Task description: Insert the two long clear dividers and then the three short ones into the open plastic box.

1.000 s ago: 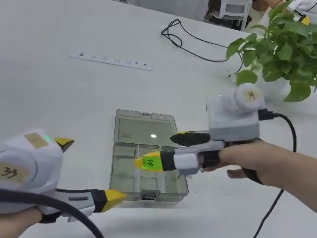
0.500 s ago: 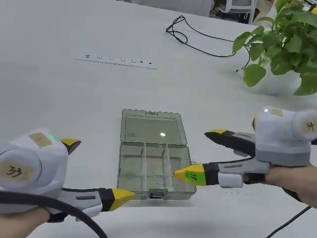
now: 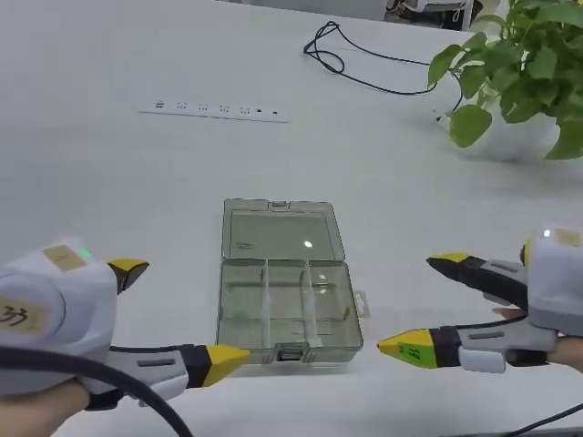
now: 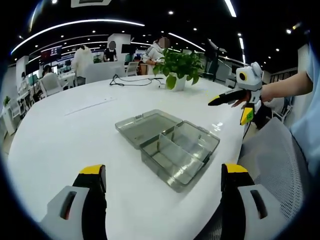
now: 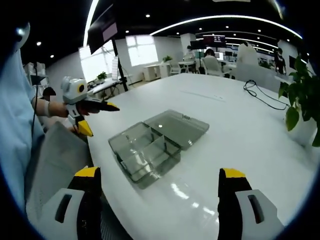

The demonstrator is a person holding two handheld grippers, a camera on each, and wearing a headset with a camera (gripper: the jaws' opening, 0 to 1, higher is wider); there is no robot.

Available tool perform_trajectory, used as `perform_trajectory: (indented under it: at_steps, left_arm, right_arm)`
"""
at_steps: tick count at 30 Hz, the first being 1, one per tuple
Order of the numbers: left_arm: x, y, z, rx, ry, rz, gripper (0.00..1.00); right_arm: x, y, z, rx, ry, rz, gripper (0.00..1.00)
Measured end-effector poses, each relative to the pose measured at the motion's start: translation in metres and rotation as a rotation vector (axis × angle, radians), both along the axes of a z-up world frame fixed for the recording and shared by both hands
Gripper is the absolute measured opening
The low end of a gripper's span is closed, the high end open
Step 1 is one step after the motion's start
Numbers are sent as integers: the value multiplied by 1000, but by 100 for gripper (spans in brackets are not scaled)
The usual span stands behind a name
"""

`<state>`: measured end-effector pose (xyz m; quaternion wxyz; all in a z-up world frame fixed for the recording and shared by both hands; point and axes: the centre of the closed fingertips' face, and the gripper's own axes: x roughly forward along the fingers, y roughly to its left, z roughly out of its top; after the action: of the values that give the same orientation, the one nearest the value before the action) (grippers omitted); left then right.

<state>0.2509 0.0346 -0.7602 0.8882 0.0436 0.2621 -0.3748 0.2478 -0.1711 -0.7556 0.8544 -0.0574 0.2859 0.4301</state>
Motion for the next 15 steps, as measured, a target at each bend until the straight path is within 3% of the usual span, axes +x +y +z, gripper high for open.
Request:
perform_trajectory:
  at_steps: [15]
  left_arm:
    - [-4, -3, 4, -9, 2, 1, 98]
  right_arm:
    - [-11, -45, -13, -108, 16, 18, 96]
